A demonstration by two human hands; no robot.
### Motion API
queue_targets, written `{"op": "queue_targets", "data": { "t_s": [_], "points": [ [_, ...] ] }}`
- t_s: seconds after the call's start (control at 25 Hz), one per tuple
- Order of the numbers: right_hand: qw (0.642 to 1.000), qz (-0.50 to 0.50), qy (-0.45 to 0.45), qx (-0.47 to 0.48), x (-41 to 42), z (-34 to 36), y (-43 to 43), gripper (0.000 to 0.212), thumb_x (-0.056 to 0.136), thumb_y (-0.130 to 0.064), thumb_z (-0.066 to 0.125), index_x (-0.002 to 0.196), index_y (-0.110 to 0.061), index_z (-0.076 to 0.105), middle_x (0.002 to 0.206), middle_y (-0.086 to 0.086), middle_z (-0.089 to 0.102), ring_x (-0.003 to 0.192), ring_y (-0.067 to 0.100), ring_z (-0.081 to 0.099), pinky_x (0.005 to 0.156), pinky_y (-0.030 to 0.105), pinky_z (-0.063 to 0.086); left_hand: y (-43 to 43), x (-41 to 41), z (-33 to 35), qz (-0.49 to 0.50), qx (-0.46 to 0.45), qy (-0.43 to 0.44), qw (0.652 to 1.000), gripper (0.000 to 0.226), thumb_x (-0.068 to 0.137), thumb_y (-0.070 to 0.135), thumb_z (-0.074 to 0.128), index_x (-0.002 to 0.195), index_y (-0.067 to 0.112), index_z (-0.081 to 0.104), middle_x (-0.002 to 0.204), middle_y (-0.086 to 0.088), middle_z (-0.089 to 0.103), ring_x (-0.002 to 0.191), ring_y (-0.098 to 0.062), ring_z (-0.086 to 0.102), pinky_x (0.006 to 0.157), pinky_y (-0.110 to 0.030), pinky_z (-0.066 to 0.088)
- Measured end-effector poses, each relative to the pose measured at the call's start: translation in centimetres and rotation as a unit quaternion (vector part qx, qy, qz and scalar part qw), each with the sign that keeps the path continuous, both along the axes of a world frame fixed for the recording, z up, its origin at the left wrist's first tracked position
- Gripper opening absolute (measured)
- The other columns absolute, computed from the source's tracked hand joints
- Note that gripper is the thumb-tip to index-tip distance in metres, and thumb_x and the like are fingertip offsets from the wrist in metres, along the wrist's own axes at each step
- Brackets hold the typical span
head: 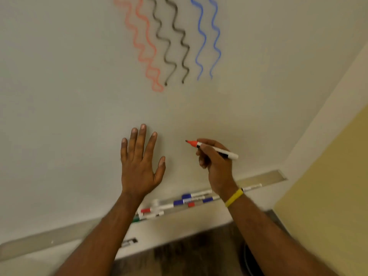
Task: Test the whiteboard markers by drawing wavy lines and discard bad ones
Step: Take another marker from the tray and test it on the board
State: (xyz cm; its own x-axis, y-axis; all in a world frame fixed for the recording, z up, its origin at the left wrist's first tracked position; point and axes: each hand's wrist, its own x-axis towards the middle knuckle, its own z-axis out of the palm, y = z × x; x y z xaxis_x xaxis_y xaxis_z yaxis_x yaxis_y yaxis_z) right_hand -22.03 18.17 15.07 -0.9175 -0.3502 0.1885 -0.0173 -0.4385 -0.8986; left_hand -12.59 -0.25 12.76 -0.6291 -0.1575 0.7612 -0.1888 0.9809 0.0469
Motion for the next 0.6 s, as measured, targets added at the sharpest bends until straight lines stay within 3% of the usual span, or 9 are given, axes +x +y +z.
{"op": "queue_targets", "data": {
  "t_s": [0.16, 0.48, 0.6],
  "points": [
    [0.998, -0.002, -0.053, 0.035, -0.2, -3.4, 2.5, 0.015, 0.093, -0.005, 0.058, 0.095, -0.008, 0.072, 0.068, 0.007, 0.064, 0.054, 0.016, 0.051, 0.047, 0.025, 0.038, 1.6, 0.8, -5.2, -0.028, 0.023, -0.114, 0.993, 0.068, 0.094, 0.042, 0.042, 0.153, 0.013, 0.026, 0.163, -0.013, 0.013, 0.151, -0.031, 0.008, 0.12, -0.055, 0.012],
    [0.955, -0.019, -0.29, 0.054, 0.5, -11.6, 7.8, 0.015, 0.094, -0.011, 0.058, 0.09, -0.009, 0.072, 0.067, 0.006, 0.064, 0.056, 0.014, 0.052, 0.048, 0.021, 0.039, 5.0, 0.7, -14.1, -0.074, 0.105, -0.309, 0.942, 0.065, 0.095, 0.049, 0.034, 0.153, 0.022, 0.024, 0.164, -0.003, 0.012, 0.152, -0.023, 0.006, 0.123, -0.046, 0.009],
    [0.938, -0.017, -0.336, 0.085, 0.9, -13.6, 8.6, 0.013, 0.094, -0.014, 0.061, 0.09, -0.008, 0.072, 0.068, 0.006, 0.063, 0.056, 0.013, 0.051, 0.048, 0.021, 0.039, 6.0, 0.2, -17.0, -0.074, 0.15, -0.353, 0.921, 0.06, 0.096, 0.046, 0.042, 0.15, 0.023, 0.031, 0.16, -0.003, 0.026, 0.148, -0.024, 0.022, 0.122, -0.043, 0.016]
  ]
}}
